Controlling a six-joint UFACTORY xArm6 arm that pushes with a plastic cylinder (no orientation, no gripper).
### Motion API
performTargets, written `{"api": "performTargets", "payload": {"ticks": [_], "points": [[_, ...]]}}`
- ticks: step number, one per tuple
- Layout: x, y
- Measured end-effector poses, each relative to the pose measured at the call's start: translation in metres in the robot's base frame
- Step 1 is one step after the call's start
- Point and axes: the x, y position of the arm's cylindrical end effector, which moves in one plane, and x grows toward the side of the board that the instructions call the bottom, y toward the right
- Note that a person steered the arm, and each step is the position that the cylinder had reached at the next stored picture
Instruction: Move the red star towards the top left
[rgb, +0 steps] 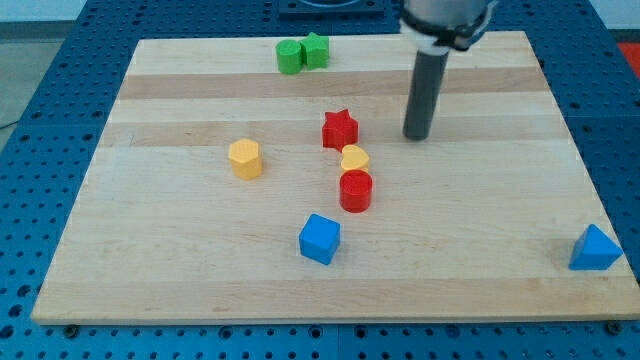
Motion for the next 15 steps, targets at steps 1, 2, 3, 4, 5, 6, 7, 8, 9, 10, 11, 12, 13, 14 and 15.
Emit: {"api": "performTargets", "payload": {"ticks": [1,2,3,4,5,6,7,8,9,10,11,12,13,14,15], "points": [[0.017,-0.078],[0.015,-0.177],[-0.016,-0.206],[-0.016,-0.151],[-0.016,-0.081],[-0.010,-0.031],[0.015,-0.002],[-0.006,0.054],[-0.020,0.024],[-0.017,-0.079],[-0.028,-0.159],[-0.026,-0.142],[-0.013,-0.076],[-0.036,-0.049],[-0.046,-0.117]]}}
